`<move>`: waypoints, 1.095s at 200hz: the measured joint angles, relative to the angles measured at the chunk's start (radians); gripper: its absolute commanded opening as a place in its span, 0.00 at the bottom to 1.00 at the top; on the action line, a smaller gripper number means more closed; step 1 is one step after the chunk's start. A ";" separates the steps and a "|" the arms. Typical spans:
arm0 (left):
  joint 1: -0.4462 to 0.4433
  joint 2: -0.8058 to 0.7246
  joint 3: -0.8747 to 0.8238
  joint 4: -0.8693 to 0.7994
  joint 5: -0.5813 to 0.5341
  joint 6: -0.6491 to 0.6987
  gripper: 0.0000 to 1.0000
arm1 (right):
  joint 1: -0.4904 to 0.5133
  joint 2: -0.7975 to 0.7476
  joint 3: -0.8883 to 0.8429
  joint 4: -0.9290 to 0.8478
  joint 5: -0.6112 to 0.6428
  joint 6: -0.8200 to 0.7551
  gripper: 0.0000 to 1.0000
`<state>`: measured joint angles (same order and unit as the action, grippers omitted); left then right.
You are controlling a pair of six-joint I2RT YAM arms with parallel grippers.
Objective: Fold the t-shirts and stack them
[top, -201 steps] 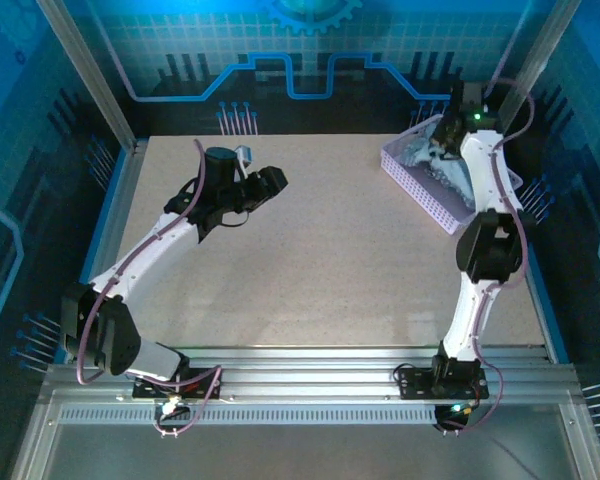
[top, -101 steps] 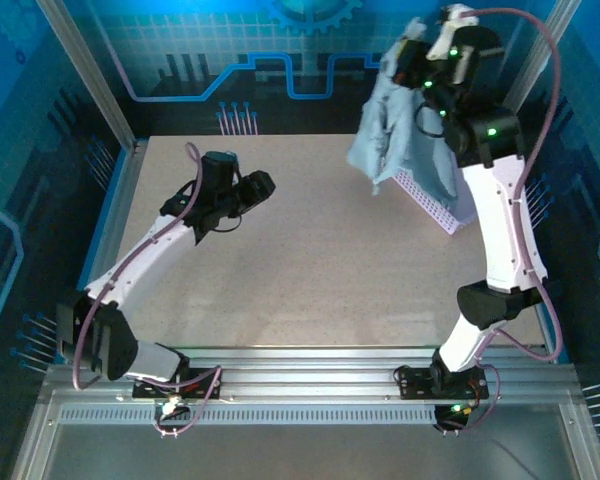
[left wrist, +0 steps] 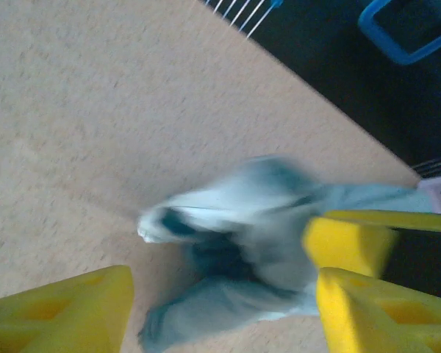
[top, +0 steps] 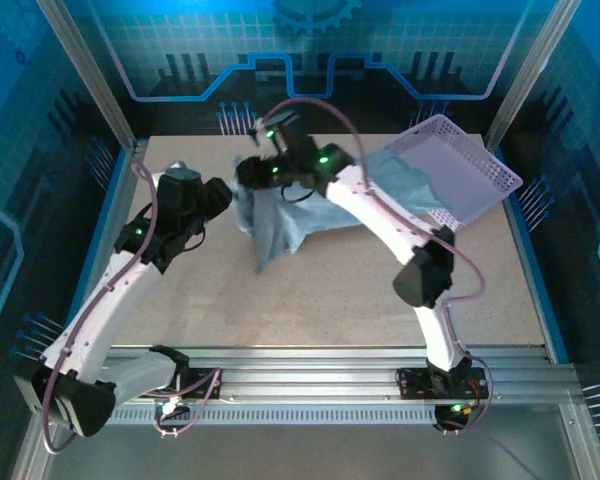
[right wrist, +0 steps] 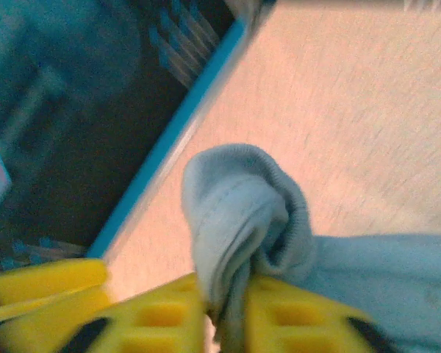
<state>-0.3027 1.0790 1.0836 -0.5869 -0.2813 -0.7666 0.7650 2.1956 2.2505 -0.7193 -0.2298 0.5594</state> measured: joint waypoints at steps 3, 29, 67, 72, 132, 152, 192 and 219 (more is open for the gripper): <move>0.000 -0.003 -0.011 -0.003 0.010 -0.003 0.67 | 0.000 0.008 0.000 -0.013 -0.003 0.006 0.54; -0.001 -0.004 -0.121 -0.007 0.146 -0.022 0.65 | -0.024 -0.028 -0.084 -0.050 0.011 -0.006 0.55; -0.014 0.105 -0.259 0.009 0.305 -0.060 0.65 | -0.162 -0.306 -0.425 -0.005 0.076 0.020 0.54; -0.015 0.127 -0.273 0.019 0.323 -0.066 0.64 | -0.191 -0.343 -0.463 -0.002 0.090 0.021 0.53; -0.121 0.440 -0.274 0.149 0.451 -0.071 0.65 | -0.439 -0.632 -0.840 -0.004 0.171 0.018 0.53; -0.140 0.515 -0.266 0.172 0.461 -0.073 0.59 | -0.485 -0.679 -0.898 -0.009 0.175 0.009 0.53; -0.138 0.595 -0.181 0.091 0.445 -0.088 0.00 | -0.584 -0.750 -0.958 -0.018 0.206 0.009 0.52; -0.185 0.605 -0.123 0.218 0.424 -0.100 0.00 | -0.655 -0.754 -0.957 -0.029 0.253 0.019 0.54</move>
<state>-0.4873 1.6836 0.9604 -0.3691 0.1429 -0.8661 0.1097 1.4418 1.2934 -0.7486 0.0231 0.5785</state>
